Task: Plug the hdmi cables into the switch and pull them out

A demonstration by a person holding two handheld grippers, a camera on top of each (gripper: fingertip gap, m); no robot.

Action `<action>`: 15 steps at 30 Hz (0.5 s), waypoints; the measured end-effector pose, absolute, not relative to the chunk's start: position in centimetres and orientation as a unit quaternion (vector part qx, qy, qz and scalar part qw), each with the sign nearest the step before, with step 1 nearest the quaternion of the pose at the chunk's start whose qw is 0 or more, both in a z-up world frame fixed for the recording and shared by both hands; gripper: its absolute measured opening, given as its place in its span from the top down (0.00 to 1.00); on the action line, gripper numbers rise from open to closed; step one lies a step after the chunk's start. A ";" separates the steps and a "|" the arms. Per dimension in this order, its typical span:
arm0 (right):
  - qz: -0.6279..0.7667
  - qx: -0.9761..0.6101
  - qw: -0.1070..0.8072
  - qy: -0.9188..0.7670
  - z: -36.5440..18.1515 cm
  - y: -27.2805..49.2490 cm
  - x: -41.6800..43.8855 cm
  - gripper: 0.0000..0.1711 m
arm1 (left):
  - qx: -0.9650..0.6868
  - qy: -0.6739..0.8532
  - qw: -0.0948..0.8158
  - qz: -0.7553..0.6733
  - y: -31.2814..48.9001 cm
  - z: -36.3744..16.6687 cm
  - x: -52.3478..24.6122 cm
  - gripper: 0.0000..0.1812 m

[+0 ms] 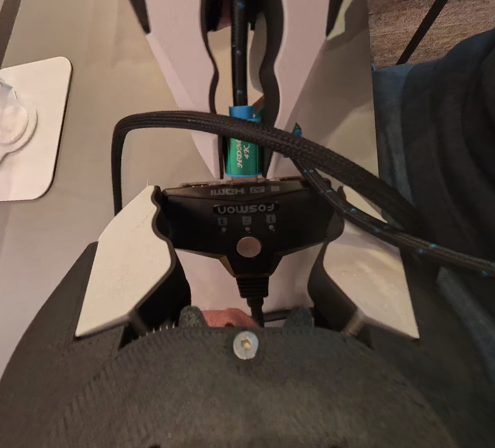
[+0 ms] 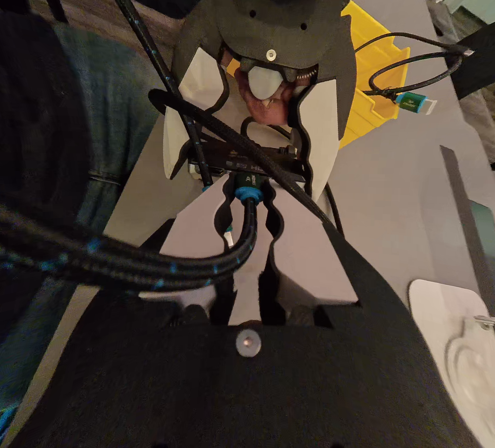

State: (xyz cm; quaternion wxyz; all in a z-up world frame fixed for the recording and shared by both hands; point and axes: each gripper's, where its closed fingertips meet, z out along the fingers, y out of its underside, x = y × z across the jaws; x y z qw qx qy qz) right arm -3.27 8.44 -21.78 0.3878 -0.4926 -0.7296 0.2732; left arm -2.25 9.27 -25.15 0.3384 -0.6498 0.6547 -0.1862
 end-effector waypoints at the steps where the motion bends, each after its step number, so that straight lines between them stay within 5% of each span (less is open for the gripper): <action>1: 0.302 -0.499 0.368 -0.724 -21.8 8.3 -3.2 0.88 | -0.645 0.664 0.339 -0.168 9.3 -25.2 -2.3 0.36; 6: 0.346 -0.506 0.352 -0.708 -21.7 8.1 -3.4 0.88 | -0.642 0.679 0.332 -0.129 9.4 -25.4 -2.6 0.36; 10: 0.327 -0.483 0.439 -0.683 -17.4 8.4 -2.4 0.89 | -0.681 0.665 0.299 -0.065 11.6 -28.1 -6.0 0.36; 15: 0.284 -0.525 0.421 -0.683 -19.2 10.2 -1.7 0.89 | -0.674 0.633 0.366 -0.102 12.5 -24.1 -3.6 0.36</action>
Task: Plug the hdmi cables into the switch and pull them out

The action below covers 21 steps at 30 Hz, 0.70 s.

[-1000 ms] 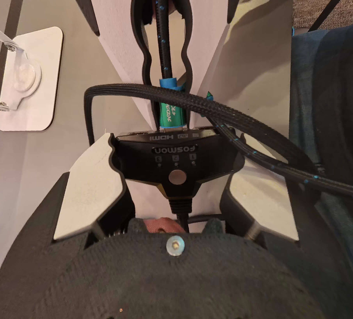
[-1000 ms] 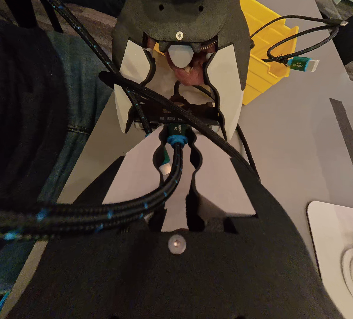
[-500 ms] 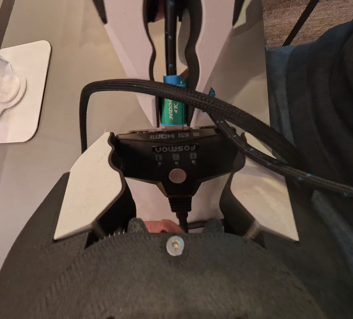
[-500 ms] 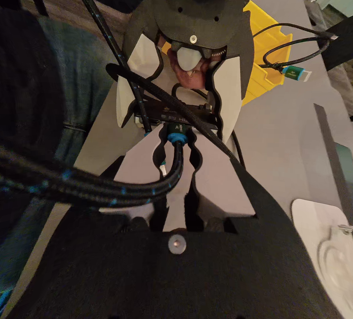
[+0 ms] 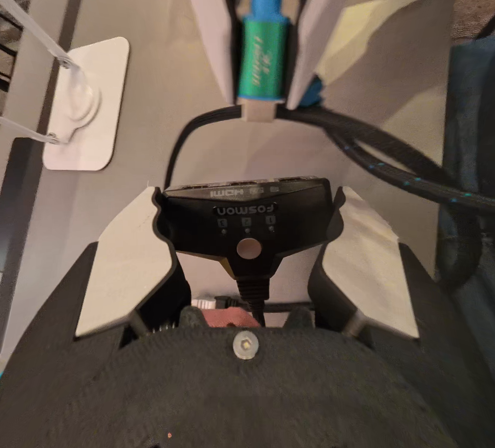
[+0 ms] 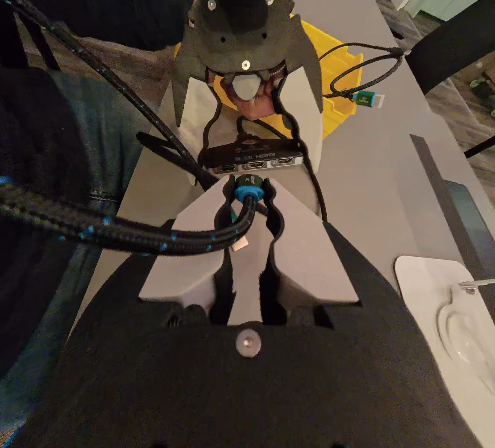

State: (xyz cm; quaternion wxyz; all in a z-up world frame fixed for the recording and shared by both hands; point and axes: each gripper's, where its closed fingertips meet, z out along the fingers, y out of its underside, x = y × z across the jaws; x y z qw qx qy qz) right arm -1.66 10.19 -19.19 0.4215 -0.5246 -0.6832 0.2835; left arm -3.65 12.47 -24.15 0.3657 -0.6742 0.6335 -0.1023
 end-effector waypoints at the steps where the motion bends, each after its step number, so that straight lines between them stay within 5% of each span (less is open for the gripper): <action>1: 0.270 -0.530 0.418 -0.686 -19.5 10.3 -1.6 0.89 | -0.679 0.628 0.367 -0.099 12.9 -24.2 -3.9 0.36; 14: 0.241 -0.641 0.458 -0.567 -13.8 15.1 4.4 0.89 | -0.730 0.562 0.383 -0.074 15.4 -23.8 -7.5 0.36; 21: 0.340 -0.663 0.458 -0.485 -11.4 15.4 3.2 0.89 | -0.729 0.584 0.353 -0.052 14.7 -26.1 -5.5 0.36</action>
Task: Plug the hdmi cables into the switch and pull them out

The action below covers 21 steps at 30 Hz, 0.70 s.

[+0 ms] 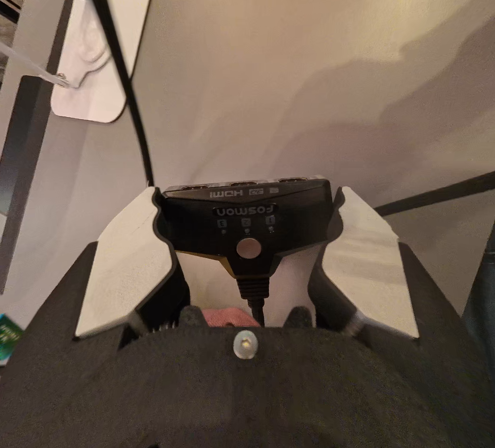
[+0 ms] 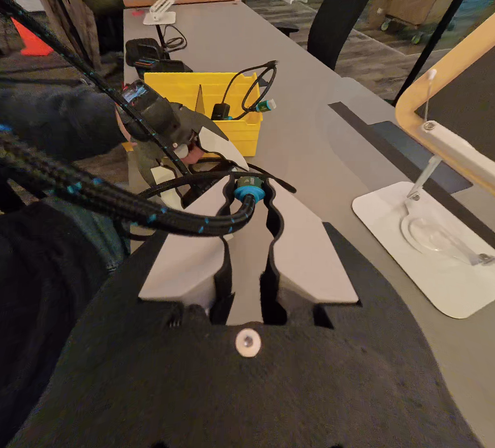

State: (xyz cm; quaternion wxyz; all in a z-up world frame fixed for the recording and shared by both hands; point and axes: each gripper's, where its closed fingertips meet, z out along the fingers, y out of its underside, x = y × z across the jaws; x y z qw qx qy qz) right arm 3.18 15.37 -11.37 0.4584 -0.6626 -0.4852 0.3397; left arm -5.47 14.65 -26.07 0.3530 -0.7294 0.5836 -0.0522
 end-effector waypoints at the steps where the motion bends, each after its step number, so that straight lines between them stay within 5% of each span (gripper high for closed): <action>1: 0.346 -0.667 0.448 -0.485 -12.2 15.4 2.5 0.89 | -0.729 0.585 0.350 -0.059 14.4 -26.3 -4.8 0.36; 8: 0.455 -0.691 0.375 -0.418 -16.2 15.5 -1.2 0.88 | -0.745 0.562 0.351 -0.083 13.8 -27.1 -2.3 0.36; 21: 0.518 -0.707 0.333 -0.349 -16.3 18.7 -1.7 0.88 | -0.643 0.680 0.320 0.150 13.5 -29.9 -2.2 0.36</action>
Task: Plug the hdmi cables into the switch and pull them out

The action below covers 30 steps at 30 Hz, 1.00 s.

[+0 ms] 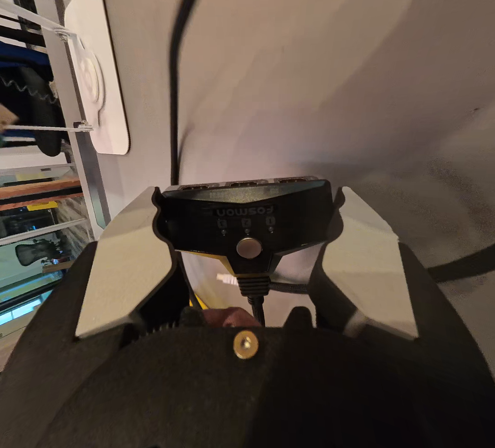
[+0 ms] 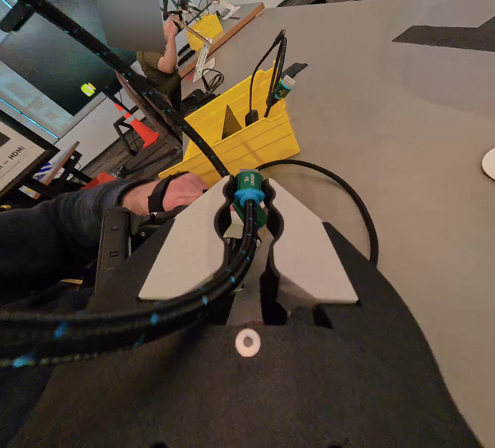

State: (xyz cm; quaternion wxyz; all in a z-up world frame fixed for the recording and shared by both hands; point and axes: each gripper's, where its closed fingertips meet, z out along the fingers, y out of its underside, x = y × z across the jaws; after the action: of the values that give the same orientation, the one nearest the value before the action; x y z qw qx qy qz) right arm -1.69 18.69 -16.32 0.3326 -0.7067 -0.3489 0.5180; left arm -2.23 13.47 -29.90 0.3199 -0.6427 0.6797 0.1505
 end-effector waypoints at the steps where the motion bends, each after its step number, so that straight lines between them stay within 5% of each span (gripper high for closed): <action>1: 0.514 -0.704 0.341 -0.352 -15.9 18.7 -1.6 0.88 | -0.644 0.679 0.318 0.154 13.6 -29.9 -2.4 0.36; 11: 0.421 -0.687 0.419 -0.419 -8.9 16.4 6.2 0.89 | -0.670 0.649 0.342 0.116 14.5 -29.0 -3.4 0.36; 17: 0.280 -0.745 0.414 -0.443 -9.1 14.9 16.7 0.88 | -0.676 0.641 0.345 0.114 14.8 -28.7 -4.0 0.36; 25: 0.124 -0.863 0.309 -0.379 -14.3 12.6 34.1 0.88 | -0.681 0.637 0.343 0.113 15.0 -28.6 -4.2 0.36; 30: 0.034 -0.925 0.118 -0.358 -20.4 9.4 42.3 0.89 | -0.681 0.642 0.334 0.113 14.8 -29.0 -4.0 0.36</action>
State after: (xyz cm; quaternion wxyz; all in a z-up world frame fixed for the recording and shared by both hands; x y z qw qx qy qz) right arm 42.30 9.37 -20.38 0.1181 -0.9255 -0.3584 0.0341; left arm -4.03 14.79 -28.98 0.3344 -0.6808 0.6418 0.1130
